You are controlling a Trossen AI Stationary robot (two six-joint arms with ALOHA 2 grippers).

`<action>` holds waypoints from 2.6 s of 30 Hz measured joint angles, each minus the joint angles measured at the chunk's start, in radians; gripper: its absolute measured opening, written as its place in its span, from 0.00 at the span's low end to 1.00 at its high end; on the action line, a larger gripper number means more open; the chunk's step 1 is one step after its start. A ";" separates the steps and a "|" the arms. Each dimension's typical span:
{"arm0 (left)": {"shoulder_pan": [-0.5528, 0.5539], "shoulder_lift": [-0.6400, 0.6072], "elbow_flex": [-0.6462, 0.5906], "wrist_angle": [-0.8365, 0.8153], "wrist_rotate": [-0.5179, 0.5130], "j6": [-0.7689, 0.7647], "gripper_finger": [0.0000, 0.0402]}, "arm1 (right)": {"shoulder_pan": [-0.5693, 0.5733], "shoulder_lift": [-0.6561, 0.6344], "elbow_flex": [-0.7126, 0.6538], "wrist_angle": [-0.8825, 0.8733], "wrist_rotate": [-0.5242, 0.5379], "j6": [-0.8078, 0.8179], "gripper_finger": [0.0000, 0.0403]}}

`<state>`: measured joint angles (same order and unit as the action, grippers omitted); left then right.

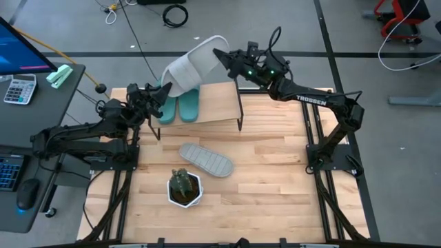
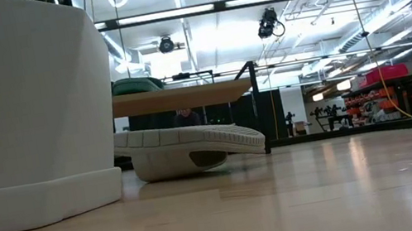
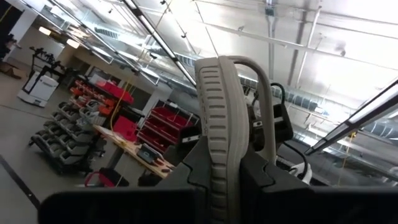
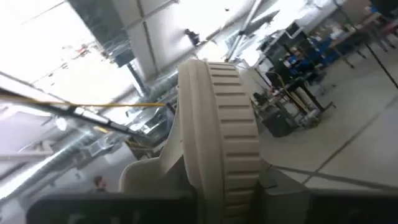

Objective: Pick and place slides into the shelf
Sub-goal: Put the right gray slipper on the shelf

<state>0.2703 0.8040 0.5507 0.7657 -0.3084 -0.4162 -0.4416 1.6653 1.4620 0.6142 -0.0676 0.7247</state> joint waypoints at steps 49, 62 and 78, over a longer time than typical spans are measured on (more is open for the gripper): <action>-0.153 -0.001 -0.001 -0.113 0.130 0.014 0.40 | -0.310 0.388 0.457 -0.970 -0.916 -0.066 0.15; -0.142 -0.001 -0.001 -0.129 0.130 0.036 0.39 | -0.278 0.450 0.457 -0.933 -0.935 -0.047 0.15; -0.143 -0.001 -0.001 -0.082 0.073 0.073 0.34 | -0.233 0.452 0.457 -1.048 -0.841 -0.309 0.15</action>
<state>0.1276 0.8028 0.5499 0.6838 -0.2352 -0.3431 -0.6742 2.1170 1.9190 -0.4341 -0.9087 0.4158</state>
